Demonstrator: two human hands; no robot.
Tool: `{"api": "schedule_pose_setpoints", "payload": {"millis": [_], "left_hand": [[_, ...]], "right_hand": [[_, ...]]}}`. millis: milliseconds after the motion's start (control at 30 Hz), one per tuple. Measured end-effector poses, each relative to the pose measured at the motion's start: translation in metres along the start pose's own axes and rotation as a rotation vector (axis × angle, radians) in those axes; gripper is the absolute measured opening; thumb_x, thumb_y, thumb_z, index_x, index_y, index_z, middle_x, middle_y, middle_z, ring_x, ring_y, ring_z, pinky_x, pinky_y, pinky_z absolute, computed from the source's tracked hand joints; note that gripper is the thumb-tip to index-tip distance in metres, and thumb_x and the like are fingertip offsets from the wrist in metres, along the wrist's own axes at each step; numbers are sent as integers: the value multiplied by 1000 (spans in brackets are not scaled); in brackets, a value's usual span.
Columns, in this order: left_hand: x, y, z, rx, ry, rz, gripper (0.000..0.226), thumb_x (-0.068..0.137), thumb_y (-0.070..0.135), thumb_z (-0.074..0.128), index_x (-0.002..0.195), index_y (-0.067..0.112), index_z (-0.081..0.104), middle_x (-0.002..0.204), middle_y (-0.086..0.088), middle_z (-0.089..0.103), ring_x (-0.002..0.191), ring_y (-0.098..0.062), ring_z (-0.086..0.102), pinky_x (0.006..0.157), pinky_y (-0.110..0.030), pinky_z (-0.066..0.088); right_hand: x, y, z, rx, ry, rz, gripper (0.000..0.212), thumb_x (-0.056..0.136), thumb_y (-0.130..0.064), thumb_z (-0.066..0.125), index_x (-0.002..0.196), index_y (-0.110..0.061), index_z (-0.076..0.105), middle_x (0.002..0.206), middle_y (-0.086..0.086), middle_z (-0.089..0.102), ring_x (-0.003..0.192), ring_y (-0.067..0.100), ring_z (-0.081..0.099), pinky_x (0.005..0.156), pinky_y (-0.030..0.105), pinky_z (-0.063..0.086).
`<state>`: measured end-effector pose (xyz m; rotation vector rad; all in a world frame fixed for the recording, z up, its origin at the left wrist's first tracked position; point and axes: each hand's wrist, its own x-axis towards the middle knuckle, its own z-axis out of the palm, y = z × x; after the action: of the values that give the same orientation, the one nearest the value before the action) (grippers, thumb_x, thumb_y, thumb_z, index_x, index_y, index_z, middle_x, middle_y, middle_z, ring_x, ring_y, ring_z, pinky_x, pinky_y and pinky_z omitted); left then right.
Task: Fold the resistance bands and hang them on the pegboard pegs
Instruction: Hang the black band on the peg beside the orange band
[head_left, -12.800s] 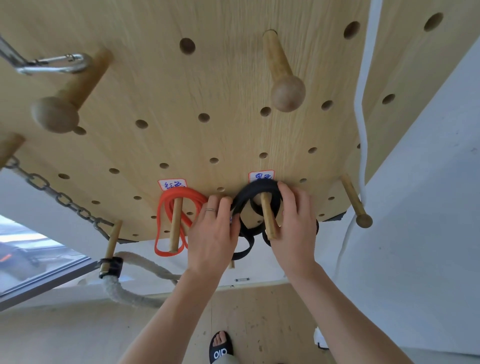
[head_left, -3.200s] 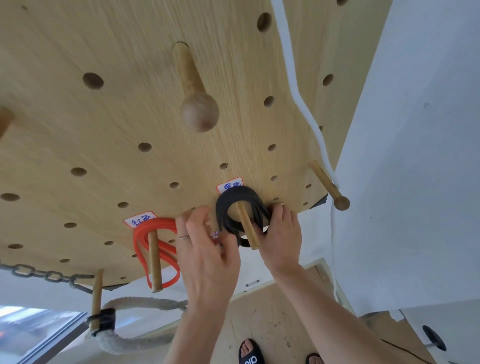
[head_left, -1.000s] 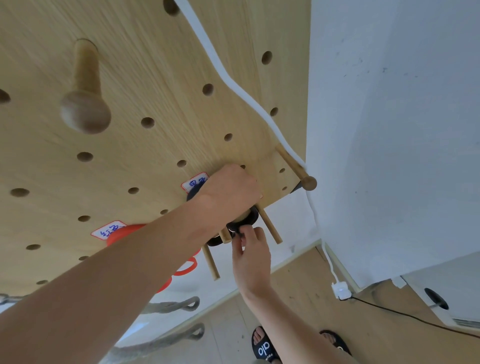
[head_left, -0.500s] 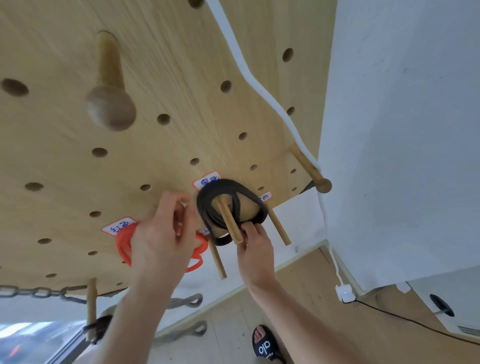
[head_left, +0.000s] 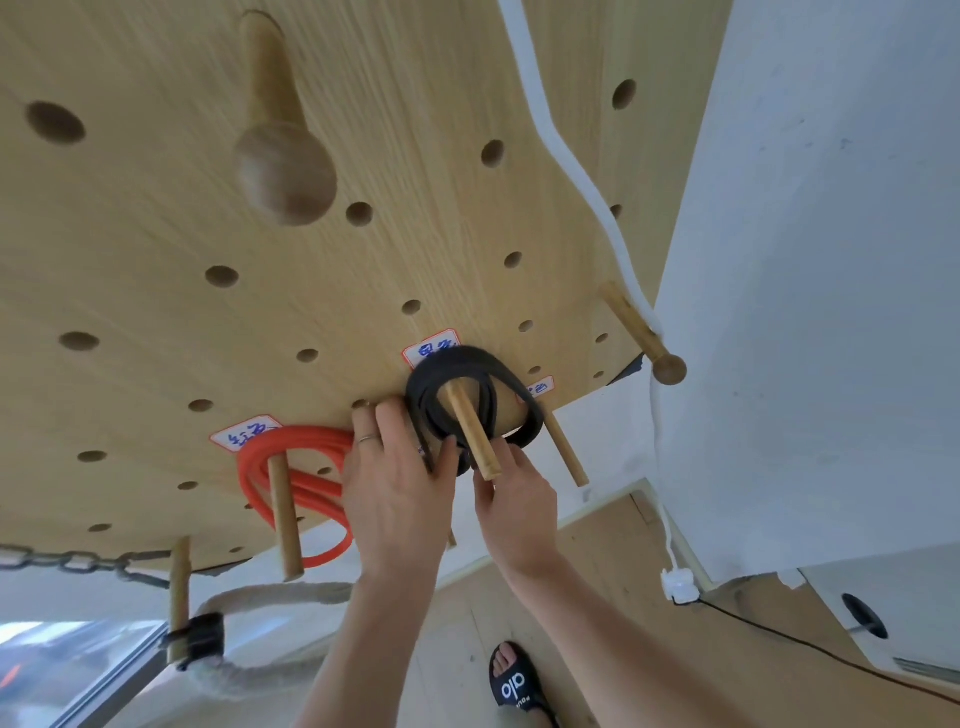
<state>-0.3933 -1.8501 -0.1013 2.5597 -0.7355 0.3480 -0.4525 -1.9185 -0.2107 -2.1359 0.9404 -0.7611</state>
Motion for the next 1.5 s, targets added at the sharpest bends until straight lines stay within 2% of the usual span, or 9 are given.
{"api": "schedule_pose_setpoints", "payload": {"millis": [200,333,433,600,800,1067,1200,1333,1500], "left_hand": [[-4,4,17,-26,32,-32,43,82,21,79,102,13,42,114,-23,54,74,-43,56,64,-43,49],[-4,4,18,-39,64,-56,45,81,25,81,102,13,43,107,-17,52,71,-40,53,65,-45,49],[-5,6,18,-65,80,-55,43,82,29,79,102,12,44,103,-15,52,70,-39,52,65,-45,48],[-6,5,18,-70,58,-69,44,82,27,80,103,11,45,105,-15,52,74,-41,54,68,-46,48],[-5,10,18,-95,68,-86,43,86,44,65,103,9,47,102,-15,50,71,-40,51,69,-47,47],[-5,9,20,-98,76,-111,42,83,40,67,103,11,44,101,-13,49,74,-38,51,71,-50,49],[-4,13,17,-126,83,-117,47,85,51,64,103,11,45,99,-12,49,74,-38,52,71,-48,49],[-2,11,18,-116,65,-128,40,82,40,64,102,14,41,102,-15,50,72,-39,52,69,-52,51],[0,13,17,-121,74,-110,41,83,48,59,102,18,38,102,-15,50,70,-38,51,64,-48,50]], "right_hand": [[2,2,1,3,-6,91,19,89,-8,75,85,-12,57,67,-13,41,51,10,36,48,11,19],[3,1,3,-23,-16,36,16,89,-10,76,85,-14,60,64,-8,49,51,10,39,46,18,34],[-2,1,5,-22,1,37,16,89,-12,77,85,-14,62,64,-7,55,50,8,38,47,13,28],[3,2,4,-48,-26,57,20,91,-16,76,81,-16,59,62,-15,41,47,10,37,45,20,32],[12,5,-5,-86,-80,74,24,92,-20,73,74,-14,57,57,-12,39,44,12,32,46,14,13],[20,6,-13,-205,-335,148,32,106,-41,46,94,-16,61,73,-4,58,62,18,53,58,28,47],[18,7,-15,-225,-378,189,28,107,-39,44,92,-18,54,75,-5,57,62,17,50,57,25,38],[23,6,-17,-225,-387,211,22,108,-33,45,89,-21,48,74,-6,54,53,7,40,49,18,26],[28,4,-17,-203,-400,210,23,107,-30,44,86,-21,48,67,-9,46,51,5,37,48,20,25]]}}
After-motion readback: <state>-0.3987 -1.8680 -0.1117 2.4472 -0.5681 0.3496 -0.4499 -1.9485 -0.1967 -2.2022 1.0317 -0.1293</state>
